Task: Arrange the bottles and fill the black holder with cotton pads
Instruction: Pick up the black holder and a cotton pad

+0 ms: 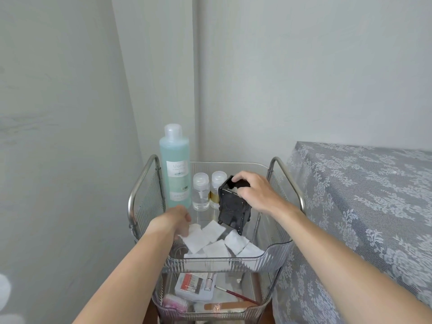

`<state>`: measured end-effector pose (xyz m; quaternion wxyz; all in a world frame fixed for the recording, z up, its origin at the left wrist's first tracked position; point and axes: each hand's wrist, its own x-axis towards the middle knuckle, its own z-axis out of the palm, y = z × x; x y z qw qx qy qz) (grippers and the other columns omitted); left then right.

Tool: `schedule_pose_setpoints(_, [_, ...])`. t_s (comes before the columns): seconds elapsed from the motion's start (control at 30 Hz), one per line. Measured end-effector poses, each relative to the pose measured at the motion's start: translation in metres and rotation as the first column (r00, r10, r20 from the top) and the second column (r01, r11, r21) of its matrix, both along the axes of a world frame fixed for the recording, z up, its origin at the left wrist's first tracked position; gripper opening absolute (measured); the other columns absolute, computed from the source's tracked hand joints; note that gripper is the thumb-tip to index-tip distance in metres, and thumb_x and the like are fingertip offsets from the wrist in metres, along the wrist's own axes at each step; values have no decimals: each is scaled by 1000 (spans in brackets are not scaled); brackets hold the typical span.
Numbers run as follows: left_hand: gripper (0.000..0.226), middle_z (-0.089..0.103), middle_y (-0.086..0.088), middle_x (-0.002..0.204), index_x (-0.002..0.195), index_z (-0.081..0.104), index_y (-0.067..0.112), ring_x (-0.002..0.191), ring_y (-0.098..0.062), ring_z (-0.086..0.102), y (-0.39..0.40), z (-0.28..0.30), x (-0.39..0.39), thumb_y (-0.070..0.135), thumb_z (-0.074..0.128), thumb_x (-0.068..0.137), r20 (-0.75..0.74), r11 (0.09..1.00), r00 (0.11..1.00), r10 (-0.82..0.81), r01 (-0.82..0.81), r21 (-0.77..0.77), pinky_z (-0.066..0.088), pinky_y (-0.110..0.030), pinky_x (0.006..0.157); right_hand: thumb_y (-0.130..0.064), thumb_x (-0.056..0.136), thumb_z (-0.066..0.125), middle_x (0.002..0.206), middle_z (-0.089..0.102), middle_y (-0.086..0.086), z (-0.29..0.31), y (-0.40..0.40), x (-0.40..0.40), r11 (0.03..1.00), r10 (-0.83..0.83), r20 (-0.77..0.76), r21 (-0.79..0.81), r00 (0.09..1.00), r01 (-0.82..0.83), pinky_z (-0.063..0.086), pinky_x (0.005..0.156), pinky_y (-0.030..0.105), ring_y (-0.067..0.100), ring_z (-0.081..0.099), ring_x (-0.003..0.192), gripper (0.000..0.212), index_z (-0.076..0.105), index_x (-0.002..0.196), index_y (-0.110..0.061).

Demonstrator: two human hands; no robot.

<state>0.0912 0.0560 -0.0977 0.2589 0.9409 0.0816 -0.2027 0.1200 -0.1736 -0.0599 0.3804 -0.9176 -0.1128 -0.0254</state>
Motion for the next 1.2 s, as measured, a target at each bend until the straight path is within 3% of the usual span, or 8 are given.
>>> schedule_pose_setpoints(0.17, [46, 60, -14, 122, 123, 62, 13, 87, -27, 62, 0, -1, 1, -10, 59, 84, 18, 999, 1000, 6, -5, -42, 54, -32, 75, -33, 83, 66, 137, 52, -1, -7, 3, -1, 976, 14, 161, -216, 987, 22, 22, 101, 37, 22, 38, 129, 29, 70, 111, -27])
schedule_pose_setpoints(0.33, [38, 63, -9, 104, 120, 67, 11, 91, -25, 61, 0, 0, 6, -4, 53, 88, 66, 1000, 998, 4, -3, -11, 50, -29, 73, -8, 85, 62, 138, 54, 2, -6, -1, 2, 994, 84, 159, -88, 984, -71, 26, 105, 31, 22, 46, 128, 26, 80, 98, -22])
schedule_pose_setpoints(0.43, [33, 55, -5, 107, 120, 66, 11, 114, -29, 57, -2, -3, 8, 4, 48, 93, 84, 1000, 996, 12, -13, 4, 46, -31, 89, 0, 83, 56, 140, 54, 4, -8, 2, -1, 993, 110, 147, -45, 983, -105, 26, 101, 26, 20, 47, 128, 33, 80, 94, -19])
schedule_pose_setpoints(0.7, [29, 61, -10, 119, 112, 69, 14, 111, -28, 59, 3, -11, 18, 4, 54, 90, 253, 997, 966, 52, -36, -67, 50, -33, 94, -20, 88, 55, 133, 47, -9, -24, 5, -9, 994, 42, 215, 87, 976, -62, 25, 99, 23, 6, 39, 127, 40, 55, 128, -21])
schedule_pose_setpoints(0.8, [28, 64, -10, 113, 119, 67, 10, 104, -25, 62, 3, -12, 18, 12, 60, 92, 399, 979, 907, 137, -63, -195, 52, -35, 95, -30, 92, 49, 130, 47, -9, -28, 5, -5, 966, -117, 176, 248, 977, 71, 31, 104, 30, 10, 41, 126, 38, 51, 129, -23])
schedule_pose_setpoints(1.03, [14, 71, 16, 84, 96, 77, 23, 74, 7, 67, -8, 15, 12, 13, 70, 89, 671, 888, 724, 161, 191, -418, 54, -13, 70, -29, 98, 42, 128, 53, 2, -31, 1, 5, 966, -145, 99, 229, 984, 119, 42, 101, 39, 17, 49, 118, 31, 52, 126, -20])
schedule_pose_setpoints(1.13, [20, 74, 9, 80, 89, 76, 22, 70, -5, 70, -15, 29, 6, 4, 66, 87, 755, 793, 547, 361, 246, -557, 56, -17, 64, -31, 96, 42, 131, 50, 0, -33, 0, 3, 969, -157, 166, 216, 974, 119, 38, 105, 38, 15, 47, 123, 34, 51, 127, -19])
schedule_pose_setpoints(1.2, [19, 74, 5, 77, 87, 75, 20, 70, -9, 71, -22, 39, 4, 3, 67, 87, 723, 706, 512, 464, 280, -651, 56, -17, 64, -32, 94, 41, 124, 51, -3, -33, 0, 1, 973, -167, 260, 199, 951, 117, 37, 102, 34, 12, 47, 119, 32, 53, 122, -19])
